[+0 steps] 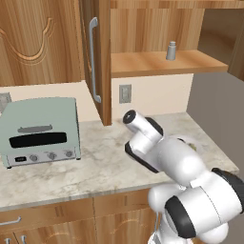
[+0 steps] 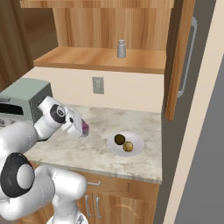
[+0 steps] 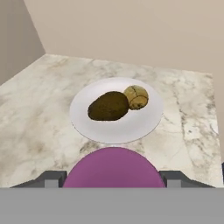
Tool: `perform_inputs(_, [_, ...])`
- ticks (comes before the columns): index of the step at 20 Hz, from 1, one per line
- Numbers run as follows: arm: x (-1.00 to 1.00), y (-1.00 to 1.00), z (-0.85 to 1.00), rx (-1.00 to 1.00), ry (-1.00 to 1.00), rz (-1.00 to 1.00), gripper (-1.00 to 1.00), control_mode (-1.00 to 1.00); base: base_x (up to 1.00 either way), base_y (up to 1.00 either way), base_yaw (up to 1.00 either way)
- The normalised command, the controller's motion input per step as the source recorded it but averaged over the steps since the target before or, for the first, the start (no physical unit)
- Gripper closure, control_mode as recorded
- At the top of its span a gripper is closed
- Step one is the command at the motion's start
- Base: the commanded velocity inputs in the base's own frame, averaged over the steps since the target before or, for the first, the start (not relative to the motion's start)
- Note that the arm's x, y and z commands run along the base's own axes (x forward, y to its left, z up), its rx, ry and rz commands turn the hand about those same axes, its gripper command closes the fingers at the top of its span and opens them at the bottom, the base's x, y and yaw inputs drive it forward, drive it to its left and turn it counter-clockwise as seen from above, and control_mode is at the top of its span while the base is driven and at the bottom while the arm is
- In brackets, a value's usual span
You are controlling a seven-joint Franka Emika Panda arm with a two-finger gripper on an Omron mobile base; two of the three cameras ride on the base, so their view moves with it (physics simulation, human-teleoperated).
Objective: Pick the avocado and bread from the counter and place them on the plate. Then pick the jam from the cabinet and place it next to the plate. Lastly close the cabinet door.
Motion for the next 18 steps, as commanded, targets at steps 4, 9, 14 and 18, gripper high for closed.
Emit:
perform_inputs(4, [0.19, 0.0, -0.3, 0.0, 0.0, -0.08, 1.0, -1.0, 0.0, 0.0, 0.0])
perform_inputs(9, [0.16, -0.06, -0.35, 0.0, 0.0, -0.07, 1.0, -1.0, 0.0, 0.0, 0.0])
perform_inputs(14, [0.06, -0.18, -0.35, 0.0, 0.0, -0.04, 1.0, -1.0, 0.0, 0.0, 0.0])
perform_inputs(18, [0.04, -0.2, -0.35, 0.0, 0.0, -0.03, 1.0, -1.0, 0.0, 0.0, 0.0])
